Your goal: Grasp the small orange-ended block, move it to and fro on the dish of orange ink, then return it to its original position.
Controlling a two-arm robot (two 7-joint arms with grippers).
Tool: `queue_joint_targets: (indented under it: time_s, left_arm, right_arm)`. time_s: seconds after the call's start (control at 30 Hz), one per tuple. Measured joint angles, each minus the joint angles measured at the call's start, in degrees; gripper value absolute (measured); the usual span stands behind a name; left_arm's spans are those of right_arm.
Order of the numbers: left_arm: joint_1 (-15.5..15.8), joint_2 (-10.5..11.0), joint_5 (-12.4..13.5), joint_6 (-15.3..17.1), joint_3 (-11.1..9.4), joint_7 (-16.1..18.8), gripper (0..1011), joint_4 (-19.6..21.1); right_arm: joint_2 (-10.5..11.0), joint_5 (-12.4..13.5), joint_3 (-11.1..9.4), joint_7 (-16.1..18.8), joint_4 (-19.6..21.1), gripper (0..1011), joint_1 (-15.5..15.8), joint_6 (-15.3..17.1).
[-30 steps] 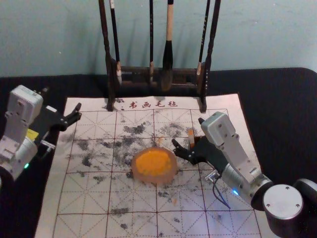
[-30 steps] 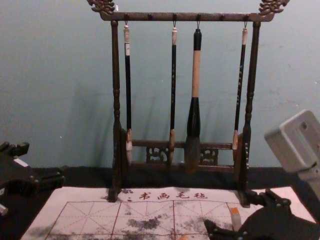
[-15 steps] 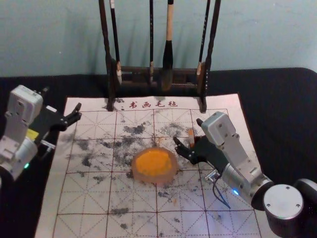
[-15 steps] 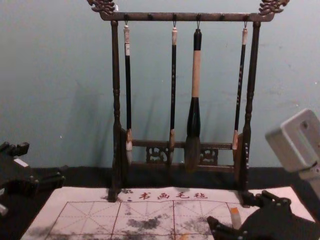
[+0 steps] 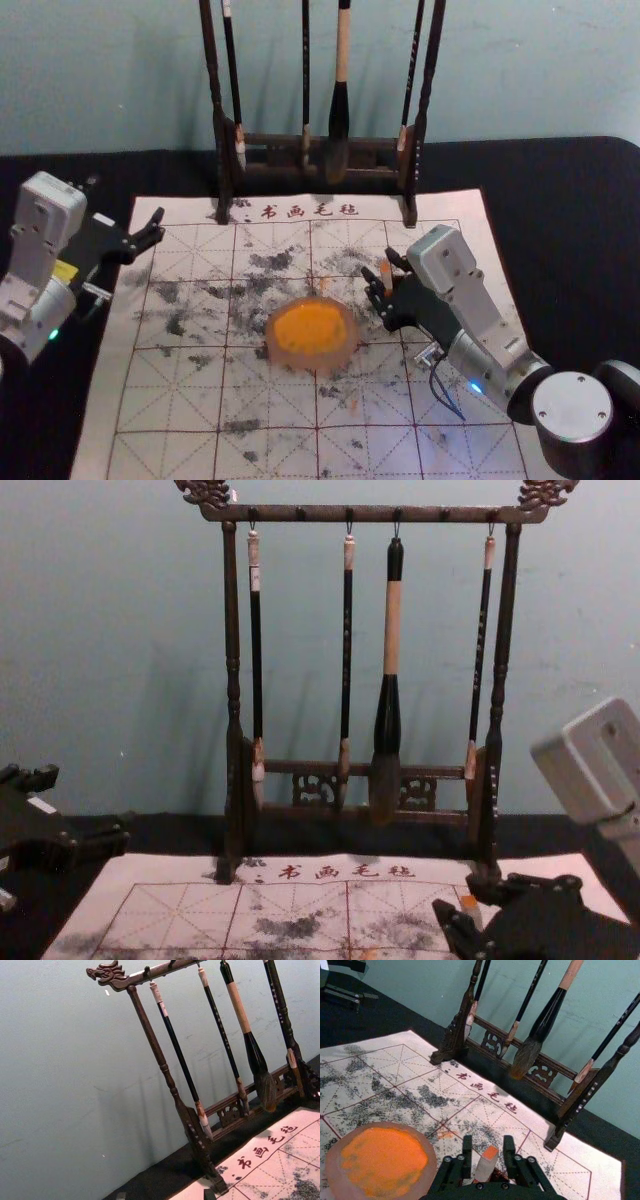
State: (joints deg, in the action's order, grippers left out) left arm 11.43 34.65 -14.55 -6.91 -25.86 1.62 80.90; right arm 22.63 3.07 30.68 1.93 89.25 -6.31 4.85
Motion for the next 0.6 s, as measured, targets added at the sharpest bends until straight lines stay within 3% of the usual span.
queue_joint_targets:
  time_s: [0.2,0.6]
  left_arm:
    - [0.0,0.0,0.0,0.0,0.0,0.0,1001,0.0]
    - [0.0,0.0,0.0,0.0,0.0,0.0,1001,0.0]
  right_arm:
    - [0.0,0.0,0.0,0.0,0.0,210,0.0,0.0]
    - [0.0,0.0,0.0,0.0,0.0,136,0.0,0.0]
